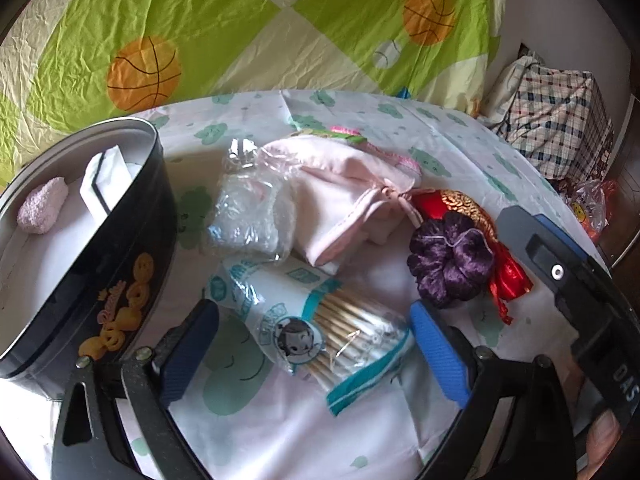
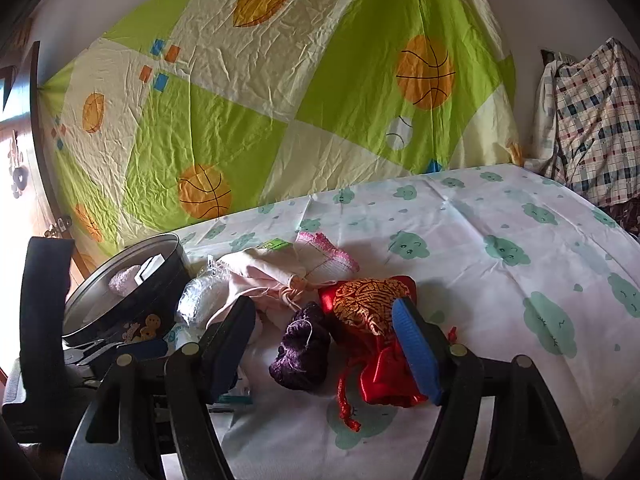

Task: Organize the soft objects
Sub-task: 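Grasp the cotton swab packet with the left tool while the right tool grasps the purple scrunchie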

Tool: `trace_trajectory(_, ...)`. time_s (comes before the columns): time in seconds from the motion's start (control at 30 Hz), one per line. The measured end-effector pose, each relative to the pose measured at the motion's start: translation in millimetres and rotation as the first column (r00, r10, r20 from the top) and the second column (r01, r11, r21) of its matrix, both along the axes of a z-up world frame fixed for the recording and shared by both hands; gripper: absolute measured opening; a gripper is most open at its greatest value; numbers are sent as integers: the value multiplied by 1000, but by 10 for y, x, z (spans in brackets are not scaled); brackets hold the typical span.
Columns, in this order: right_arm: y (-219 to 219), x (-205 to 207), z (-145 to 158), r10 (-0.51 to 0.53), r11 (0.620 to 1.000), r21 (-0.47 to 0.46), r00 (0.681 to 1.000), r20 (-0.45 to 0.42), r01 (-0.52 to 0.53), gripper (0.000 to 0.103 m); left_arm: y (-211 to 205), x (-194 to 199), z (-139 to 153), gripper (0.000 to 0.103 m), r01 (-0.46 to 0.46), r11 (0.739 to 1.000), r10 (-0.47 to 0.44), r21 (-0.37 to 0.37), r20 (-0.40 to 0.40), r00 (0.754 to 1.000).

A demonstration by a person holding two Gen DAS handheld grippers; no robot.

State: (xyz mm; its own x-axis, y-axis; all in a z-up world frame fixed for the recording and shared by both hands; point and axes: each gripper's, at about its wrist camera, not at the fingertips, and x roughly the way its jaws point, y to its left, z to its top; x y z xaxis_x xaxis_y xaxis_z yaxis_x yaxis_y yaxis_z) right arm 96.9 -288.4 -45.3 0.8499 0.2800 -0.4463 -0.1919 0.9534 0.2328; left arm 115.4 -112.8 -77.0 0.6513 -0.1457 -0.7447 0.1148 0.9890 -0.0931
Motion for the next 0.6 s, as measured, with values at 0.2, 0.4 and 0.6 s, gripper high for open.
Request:
trace_trajectory(0.2,-75,85,-51,-5,999,40,999,-54,7,73,37,86,-119,83,-12,1000,11,-24,-55,998)
trace_trajectory(0.4,-73,66,-50,-6,999,37,999,-45,8,73,189,13,-120,61,8,999,-10,-38,-35,999)
trace_trajectory(0.6,-16,158,-77,28,1000,12,994,-103,-27,73,370,-88,-84,52,24,998,-25,-62,-5,1000)
